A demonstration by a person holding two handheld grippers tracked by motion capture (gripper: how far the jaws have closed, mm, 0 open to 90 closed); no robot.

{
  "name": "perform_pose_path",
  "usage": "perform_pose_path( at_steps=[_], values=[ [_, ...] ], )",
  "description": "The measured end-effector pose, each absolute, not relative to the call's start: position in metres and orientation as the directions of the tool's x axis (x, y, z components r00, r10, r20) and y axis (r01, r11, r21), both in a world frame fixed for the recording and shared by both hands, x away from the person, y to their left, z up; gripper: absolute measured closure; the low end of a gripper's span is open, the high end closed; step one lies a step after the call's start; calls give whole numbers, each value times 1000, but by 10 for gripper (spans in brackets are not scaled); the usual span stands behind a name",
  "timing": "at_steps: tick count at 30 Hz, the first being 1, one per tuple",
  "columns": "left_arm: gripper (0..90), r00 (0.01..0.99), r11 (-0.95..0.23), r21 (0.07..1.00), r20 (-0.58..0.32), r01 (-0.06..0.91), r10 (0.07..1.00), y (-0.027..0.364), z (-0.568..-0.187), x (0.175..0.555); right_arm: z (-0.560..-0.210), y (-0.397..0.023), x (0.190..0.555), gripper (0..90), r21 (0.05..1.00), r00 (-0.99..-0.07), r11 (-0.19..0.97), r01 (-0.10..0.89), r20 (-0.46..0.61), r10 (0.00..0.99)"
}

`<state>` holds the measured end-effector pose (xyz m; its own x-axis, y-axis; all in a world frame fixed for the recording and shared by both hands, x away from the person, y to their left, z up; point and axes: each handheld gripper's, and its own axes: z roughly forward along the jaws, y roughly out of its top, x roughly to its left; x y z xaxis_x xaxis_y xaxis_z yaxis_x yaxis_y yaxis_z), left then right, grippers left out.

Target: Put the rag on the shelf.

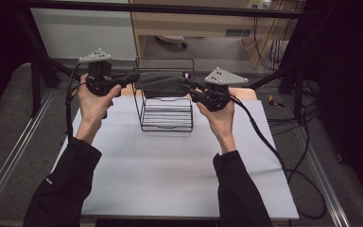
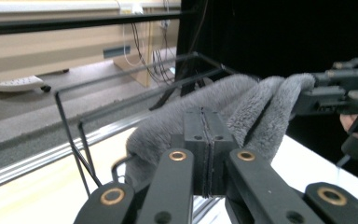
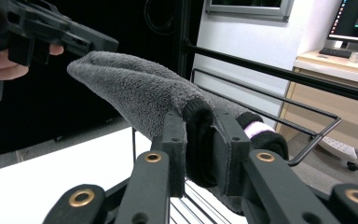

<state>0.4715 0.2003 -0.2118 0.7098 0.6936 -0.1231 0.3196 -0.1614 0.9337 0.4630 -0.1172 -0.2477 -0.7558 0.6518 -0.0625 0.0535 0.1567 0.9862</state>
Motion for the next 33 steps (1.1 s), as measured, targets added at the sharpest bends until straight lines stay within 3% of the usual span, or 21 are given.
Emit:
perform_pose_path(
  at_steps=[4, 11, 16, 19, 21, 24, 26, 33],
  values=[
    [895, 722, -192, 923, -119, 333, 681, 198, -219, 471, -248, -118, 460, 719, 984, -757, 169, 51, -72, 649],
    [895, 727, -240, 916, -76, 322, 683, 195, -228, 468, -243, -122, 453, 514, 985, -770, 156, 77, -40, 637],
    [896, 725, -281, 902, -49, 327, 687, 192, -237, 466, -240, -124, 451, 480, 991, -786, 111, 80, -6, 618],
    [896, 727, -294, 898, -41, 328, 685, 190, -244, 466, -240, -123, 452, 602, 989, -788, 110, 94, 7, 616],
    [896, 725, -304, 894, -33, 330, 688, 188, -249, 467, -242, -123, 453, 755, 982, -783, 139, 130, 16, 622],
    [896, 722, -304, 894, -30, 329, 692, 187, -255, 468, -248, -119, 457, 864, 967, -772, 190, 171, 11, 635],
    [895, 719, -302, 895, -29, 328, 694, 187, -258, 468, -252, -117, 460, 900, 959, -767, 211, 191, 11, 642],
    [895, 708, -299, 893, -32, 338, 705, 185, -269, 472, -273, -117, 471, 900, 945, -746, 205, 254, 56, 663]
  ],
)
